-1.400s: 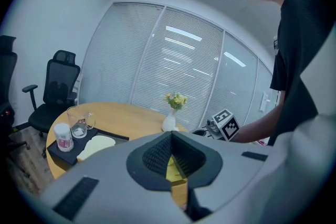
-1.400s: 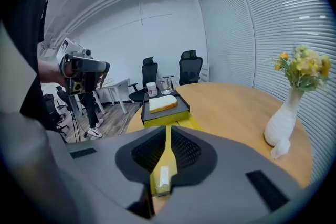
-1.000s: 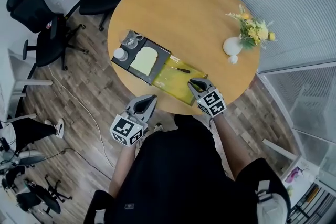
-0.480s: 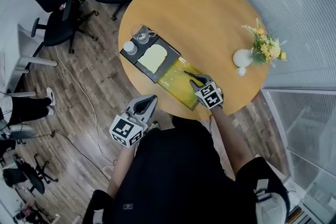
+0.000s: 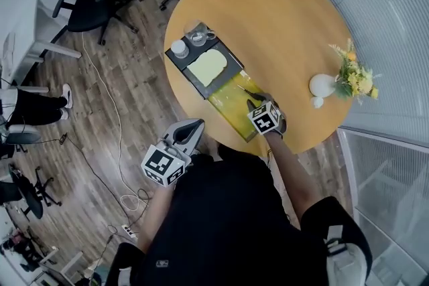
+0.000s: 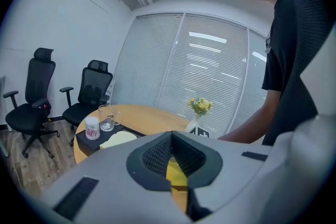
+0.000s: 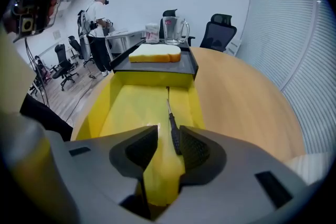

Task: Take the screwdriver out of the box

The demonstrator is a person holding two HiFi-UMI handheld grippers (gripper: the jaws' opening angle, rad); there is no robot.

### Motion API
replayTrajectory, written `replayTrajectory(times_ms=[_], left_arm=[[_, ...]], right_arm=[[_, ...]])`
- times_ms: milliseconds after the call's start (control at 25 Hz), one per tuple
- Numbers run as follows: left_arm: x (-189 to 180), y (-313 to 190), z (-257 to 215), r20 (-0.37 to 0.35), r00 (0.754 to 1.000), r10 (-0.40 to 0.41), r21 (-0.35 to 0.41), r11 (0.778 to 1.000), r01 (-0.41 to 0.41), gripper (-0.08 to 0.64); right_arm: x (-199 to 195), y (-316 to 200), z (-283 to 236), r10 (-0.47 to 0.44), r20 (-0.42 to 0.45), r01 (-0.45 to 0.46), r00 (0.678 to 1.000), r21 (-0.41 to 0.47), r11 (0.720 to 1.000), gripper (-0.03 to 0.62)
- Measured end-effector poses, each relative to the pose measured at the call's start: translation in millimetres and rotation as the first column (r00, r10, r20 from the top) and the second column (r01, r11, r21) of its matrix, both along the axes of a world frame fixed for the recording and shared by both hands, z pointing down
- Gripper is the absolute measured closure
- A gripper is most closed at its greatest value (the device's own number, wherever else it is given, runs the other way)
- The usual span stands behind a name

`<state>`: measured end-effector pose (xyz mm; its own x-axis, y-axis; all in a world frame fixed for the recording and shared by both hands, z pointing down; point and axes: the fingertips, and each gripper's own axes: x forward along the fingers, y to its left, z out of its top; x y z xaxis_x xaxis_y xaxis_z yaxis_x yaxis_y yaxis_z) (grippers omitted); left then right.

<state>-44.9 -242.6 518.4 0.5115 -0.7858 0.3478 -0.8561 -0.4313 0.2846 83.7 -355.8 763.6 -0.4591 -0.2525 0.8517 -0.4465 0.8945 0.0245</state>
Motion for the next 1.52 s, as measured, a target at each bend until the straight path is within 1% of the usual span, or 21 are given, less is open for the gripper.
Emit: replayTrajectory(times_ms=[120,280,560,720,800,840,920,1000,1320,1520], left_arm=[[-2.6,6.0,3.6,0.007,1.0,-0.024,-0.011,1.0,0.024,0.554],[-7.6,13.3,7.5,0.012,0.999,-0.049,-0.023,0.999,0.049,0.554],[-9.7,17.0,6.0,0.012,0.998,-0.056,-0.02,0.998,0.057,0.555],[-10.7,17.7,5.3,0.012,0.998,-0.059,-0.018,0.998,0.06,0.554],[-10.9,17.6,4.8,0.013,0.998,-0.06,-0.016,0.998,0.06,0.554],[-10.8,17.7,4.8,0.013,0.998,-0.06,-0.015,0.998,0.061,0.554],[-10.5,17.5,4.6,0.013,0.998,-0.062,-0.014,0.998,0.062,0.554],[-10.5,17.0,4.1,0.013,0.998,-0.064,-0.012,0.998,0.064,0.554],[-6.8,16.5,5.3,0.012,0.998,-0.059,-0.013,0.998,0.059,0.555],[-4.7,16.0,3.6,0.014,0.998,-0.058,-0.006,0.998,0.058,0.554]], right_arm=[[-4.2,-2.4,12.0,-0.017,-0.032,0.017,0.999,-0.006,1.0,0.476],[-9.3,-6.8,19.1,-0.023,-0.044,0.023,0.999,-0.001,1.0,0.451],[-13.7,-2.2,26.4,-0.069,-0.094,0.068,0.993,-0.01,0.998,0.449],[-14.2,-1.1,27.1,-0.073,-0.104,0.073,0.992,-0.003,0.997,0.45],[-14.1,-0.9,27.3,-0.065,-0.098,0.064,0.993,-0.01,0.998,0.451],[-13.9,-0.1,27.4,-0.051,-0.085,0.049,0.995,-0.027,0.998,0.453],[-13.3,0.5,26.9,0.0,-0.037,-0.003,0.999,-0.077,0.997,0.499],[-12.6,-0.9,25.6,0.039,0.001,-0.038,0.999,-0.101,0.994,0.499],[-12.8,-2.2,25.3,0.053,0.018,-0.051,0.998,-0.108,0.993,0.506],[-10.1,-4.8,26.7,0.064,0.025,-0.061,0.998,-0.11,0.992,0.528]])
